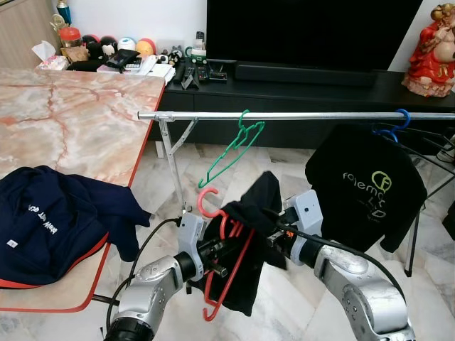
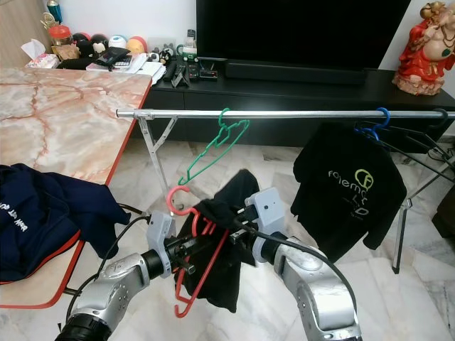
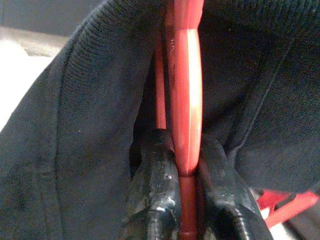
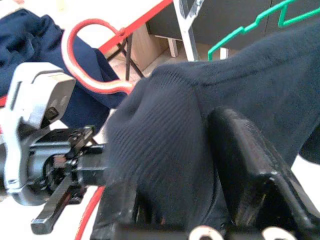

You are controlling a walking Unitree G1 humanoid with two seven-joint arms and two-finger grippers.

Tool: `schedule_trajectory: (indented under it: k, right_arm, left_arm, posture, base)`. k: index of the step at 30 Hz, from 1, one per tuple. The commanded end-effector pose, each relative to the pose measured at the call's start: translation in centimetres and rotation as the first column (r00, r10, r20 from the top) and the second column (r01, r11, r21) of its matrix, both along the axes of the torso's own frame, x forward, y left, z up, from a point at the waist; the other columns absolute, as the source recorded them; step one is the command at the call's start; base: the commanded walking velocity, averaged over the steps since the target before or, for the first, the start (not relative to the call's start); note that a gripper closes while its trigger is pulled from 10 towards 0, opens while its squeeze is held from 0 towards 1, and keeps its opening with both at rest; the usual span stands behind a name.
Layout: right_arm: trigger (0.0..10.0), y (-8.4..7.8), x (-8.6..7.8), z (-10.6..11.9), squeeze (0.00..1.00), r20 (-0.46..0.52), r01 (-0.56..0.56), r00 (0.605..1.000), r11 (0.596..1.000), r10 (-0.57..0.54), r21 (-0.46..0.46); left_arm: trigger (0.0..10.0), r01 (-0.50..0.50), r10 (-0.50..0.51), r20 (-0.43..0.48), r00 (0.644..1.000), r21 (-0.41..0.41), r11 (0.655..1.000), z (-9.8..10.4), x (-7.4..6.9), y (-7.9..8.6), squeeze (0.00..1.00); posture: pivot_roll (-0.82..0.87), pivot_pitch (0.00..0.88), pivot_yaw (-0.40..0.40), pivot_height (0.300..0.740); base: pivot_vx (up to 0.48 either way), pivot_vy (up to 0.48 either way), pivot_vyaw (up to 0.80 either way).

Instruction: Hang hanger

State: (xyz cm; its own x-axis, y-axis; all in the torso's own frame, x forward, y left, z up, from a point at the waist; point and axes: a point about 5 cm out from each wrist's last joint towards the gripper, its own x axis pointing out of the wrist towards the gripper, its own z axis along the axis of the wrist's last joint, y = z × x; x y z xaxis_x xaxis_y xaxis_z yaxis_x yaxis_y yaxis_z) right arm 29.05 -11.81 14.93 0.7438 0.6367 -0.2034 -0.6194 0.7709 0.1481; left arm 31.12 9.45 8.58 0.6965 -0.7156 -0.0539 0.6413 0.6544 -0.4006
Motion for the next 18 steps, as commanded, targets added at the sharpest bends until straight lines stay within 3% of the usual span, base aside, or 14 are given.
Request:
schedule_trajectory:
  k: [1, 4, 7, 10, 14, 18]
  right_arm:
    - [10.0, -0.3, -0.4, 0.5, 1.0, -0.001, -0.041, 0.999, 0.999, 0.041, -0.021]
    - [10.0, -0.9, -1.4, -0.5, 1.0, -0.037, -0.114, 0.993, 0.983, 0.11, -0.141]
    - [10.0, -1.9, -1.7, -1.0, 1.0, -0.056, -0.096, 0.995, 0.976, 0.086, -0.196]
    - [10.0, -2.8, -2.7, -1.8, 1.0, -0.098, -0.153, 0.987, 0.95, 0.131, -0.273]
    - [10.0, -3.4, -3.3, -2.5, 1.0, -0.138, -0.155, 0.983, 0.945, 0.119, -0.288]
    - [10.0, -4.1, -3.0, -2.2, 1.0, -0.109, -0.089, 0.992, 0.952, 0.059, -0.293]
  left_arm:
    - [10.0, -0.023, 0.026, 0.044, 0.999, -0.061, 0.998, 1.4, 0.7, -0.2, 0.0]
    - [10.0, -0.031, 0.036, 0.049, 0.998, -0.088, 0.996, 1.7, 0.9, -0.3, 0.0]
    - [10.0, -0.037, 0.042, 0.049, 0.998, -0.095, 0.995, 1.7, 0.8, -0.4, 0.0]
    - [10.0, -0.044, 0.049, 0.05, 0.998, -0.101, 0.994, 1.7, 0.9, -0.3, 0.0]
    - [10.0, -0.058, 0.065, 0.059, 0.996, -0.104, 0.993, 1.8, 1.0, 0.0, 0.0]
    - [10.0, -0.05, 0.057, 0.07, 0.996, -0.096, 0.994, 1.8, 0.9, 0.0, 0.0]
  posture:
    - [-0.03, 0.073, -0.054, 0.74]
    - [-0.02, 0.075, -0.054, 0.74]
    - [-0.02, 0.076, -0.052, 0.74]
    - [-0.03, 0.079, -0.05, 0.74]
    - [-0.03, 0.079, -0.05, 0.74]
    - [-0.03, 0.08, -0.048, 0.74]
  base:
    - [0.0, 0.0, 0.0]
    - [0.0, 0.0, 0.0]
    - [0.0, 0.0, 0.0]
    - [0.0, 0.0, 0.0]
    - [0.0, 0.0, 0.0]
    - [0.0, 0.0, 0.0]
